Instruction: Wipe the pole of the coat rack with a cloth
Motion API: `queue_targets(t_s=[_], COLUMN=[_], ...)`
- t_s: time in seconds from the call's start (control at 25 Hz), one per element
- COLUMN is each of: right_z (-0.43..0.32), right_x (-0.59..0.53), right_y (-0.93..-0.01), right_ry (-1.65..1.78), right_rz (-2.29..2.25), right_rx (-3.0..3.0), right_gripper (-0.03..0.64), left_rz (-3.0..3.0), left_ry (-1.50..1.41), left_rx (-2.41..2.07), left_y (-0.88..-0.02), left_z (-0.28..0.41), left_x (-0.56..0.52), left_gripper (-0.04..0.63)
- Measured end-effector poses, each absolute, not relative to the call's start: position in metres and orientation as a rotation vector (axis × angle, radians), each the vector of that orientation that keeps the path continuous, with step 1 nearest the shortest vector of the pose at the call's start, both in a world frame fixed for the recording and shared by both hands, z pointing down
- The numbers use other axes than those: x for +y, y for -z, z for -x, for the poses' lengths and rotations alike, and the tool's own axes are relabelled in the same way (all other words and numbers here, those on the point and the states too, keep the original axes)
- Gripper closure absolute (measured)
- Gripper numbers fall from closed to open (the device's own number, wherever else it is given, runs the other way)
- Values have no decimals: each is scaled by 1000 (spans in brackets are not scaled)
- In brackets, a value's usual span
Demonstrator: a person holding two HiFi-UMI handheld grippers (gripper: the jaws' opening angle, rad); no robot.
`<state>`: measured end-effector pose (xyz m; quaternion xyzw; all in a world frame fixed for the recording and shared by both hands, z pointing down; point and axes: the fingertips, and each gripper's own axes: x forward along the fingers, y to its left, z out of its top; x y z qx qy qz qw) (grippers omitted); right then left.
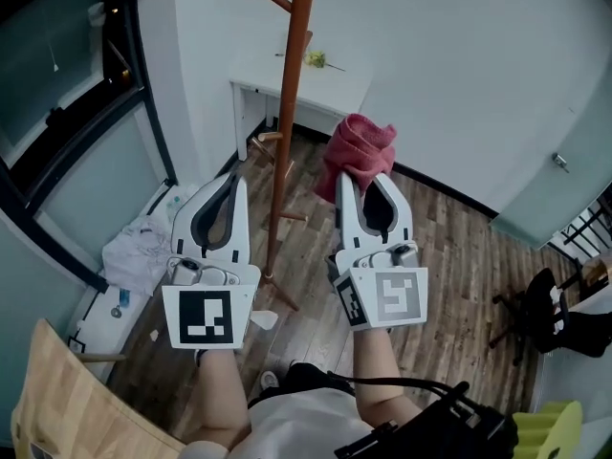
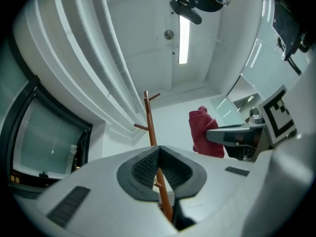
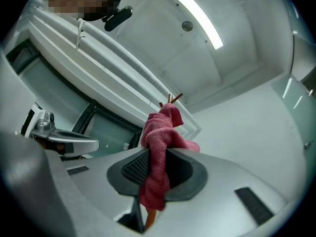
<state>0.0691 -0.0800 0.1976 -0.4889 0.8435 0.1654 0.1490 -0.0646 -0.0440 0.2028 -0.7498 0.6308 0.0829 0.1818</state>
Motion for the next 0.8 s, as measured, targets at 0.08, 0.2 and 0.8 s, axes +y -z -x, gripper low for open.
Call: queue_targets(t_s=[0.08,0.2,0.8], right_z=[-71,-74,-64], right_x=[-82,-91,-176], right_y=[-196,-189,-134], right_ry=[-479,-483,-580], right_rz=[1393,1368,1171], right_rx=[2428,2416,2380], right_gripper=[535,535,535], left_rz=[2111,2114,2034], left_ry=[-218,-210,-241], left_rx=[1777,1768,1803], left_y=[-203,-201,-184], left_z=[60,57,77], left_x=[-43,-48,-134], left_gripper=[583,583,583])
